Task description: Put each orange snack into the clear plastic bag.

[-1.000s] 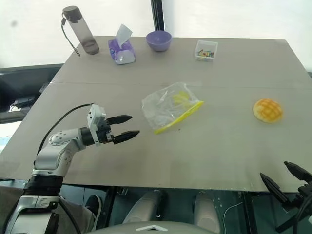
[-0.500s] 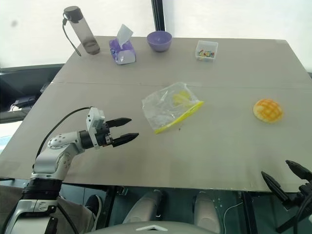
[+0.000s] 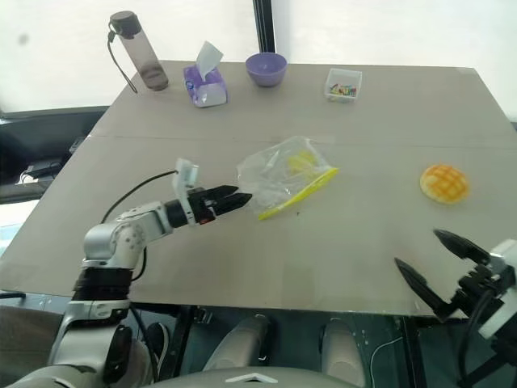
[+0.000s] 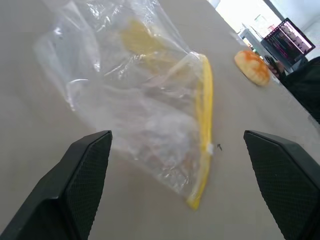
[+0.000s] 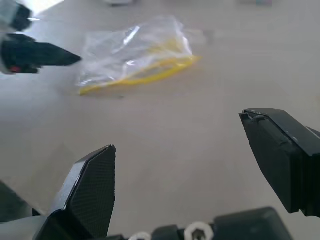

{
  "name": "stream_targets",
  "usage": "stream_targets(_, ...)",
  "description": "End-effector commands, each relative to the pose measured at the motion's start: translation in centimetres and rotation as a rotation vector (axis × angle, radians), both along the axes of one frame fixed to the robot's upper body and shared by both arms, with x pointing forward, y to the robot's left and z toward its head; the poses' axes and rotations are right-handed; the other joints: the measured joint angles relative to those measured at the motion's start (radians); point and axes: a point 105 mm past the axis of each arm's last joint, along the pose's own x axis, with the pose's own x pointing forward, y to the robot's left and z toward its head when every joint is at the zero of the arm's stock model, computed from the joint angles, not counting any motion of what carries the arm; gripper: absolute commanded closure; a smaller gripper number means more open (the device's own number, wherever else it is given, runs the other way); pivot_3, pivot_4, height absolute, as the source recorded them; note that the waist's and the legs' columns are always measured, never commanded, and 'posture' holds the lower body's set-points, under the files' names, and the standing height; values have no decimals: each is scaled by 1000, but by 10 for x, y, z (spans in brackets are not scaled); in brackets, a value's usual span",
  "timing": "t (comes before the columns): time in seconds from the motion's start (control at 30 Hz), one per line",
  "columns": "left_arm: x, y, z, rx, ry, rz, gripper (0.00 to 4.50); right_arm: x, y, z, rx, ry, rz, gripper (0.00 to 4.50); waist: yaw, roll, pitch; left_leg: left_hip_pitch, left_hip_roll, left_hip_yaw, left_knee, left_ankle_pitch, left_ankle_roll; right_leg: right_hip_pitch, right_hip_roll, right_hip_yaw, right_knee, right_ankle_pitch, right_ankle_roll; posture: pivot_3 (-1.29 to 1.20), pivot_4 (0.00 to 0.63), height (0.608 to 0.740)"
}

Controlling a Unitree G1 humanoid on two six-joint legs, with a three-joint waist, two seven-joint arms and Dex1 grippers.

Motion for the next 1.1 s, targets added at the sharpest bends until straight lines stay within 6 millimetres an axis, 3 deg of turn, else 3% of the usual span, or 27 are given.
stream_targets(0.03, 5, -19, -20, 83, 109, 52, 52, 1, 24, 14, -9, -39, 78, 0, 1, 0, 0, 0, 0, 0, 0, 0, 0, 0, 0, 0, 0, 0, 0, 0, 150, 740)
stream_targets(0.2, 4, -53, -21, -23, 245, 37, 52, 5, 48, 26, -19, -75, 160, 0, 10, -2, -1, 1, -1, -2, 6, 0, 0, 5, -1, -2, 1, 0, 1, 0, 150, 740)
stream_targets(0.37, 9, -52, -19, -54, 320, 111, 52, 10, 59, 40, -17, -124, 201, 0, 10, -3, -2, 2, -2, -2, 8, 0, 0, 7, -1, -3, 0, 0, 1, 0, 150, 740)
stream_targets(0.5, 6, -45, 23, -259, 197, 73, 52, 12, 58, 42, -7, -129, 179, 0, 6, -4, -2, 2, -2, -3, 8, 0, 0, 7, -1, -3, 0, 0, 1, 0, 150, 740)
stream_targets(0.6, -1, -26, 50, -364, 83, 66, 52, 11, 57, 36, -7, -113, 161, 0, 3, -9, 2, 0, -1, -2, 8, 0, 0, 5, 0, -3, 0, 0, 1, 0, 150, 740)
stream_targets(0.87, -11, 7, -3, -48, 110, 186, 52, 13, 56, 35, -7, -117, 141, 0, 8, -10, 2, 1, -1, -1, 7, 0, 0, 5, 0, -1, 0, 0, 1, 0, 150, 740)
stream_targets(1.0, -8, 3, -28, 48, 149, 220, 52, 15, 55, 37, -9, -125, 134, 0, 14, -9, 1, 1, -1, -2, 8, 0, 0, 6, 0, -2, -1, 0, 1, 0, 150, 740)
stream_targets(1.1, 2, -17, -41, 87, 160, 222, 52, 17, 57, 38, -6, -132, 142, 0, 20, -5, -2, 3, -1, -1, 8, 0, 0, 8, -1, -2, 0, 0, 1, 0, 150, 740)
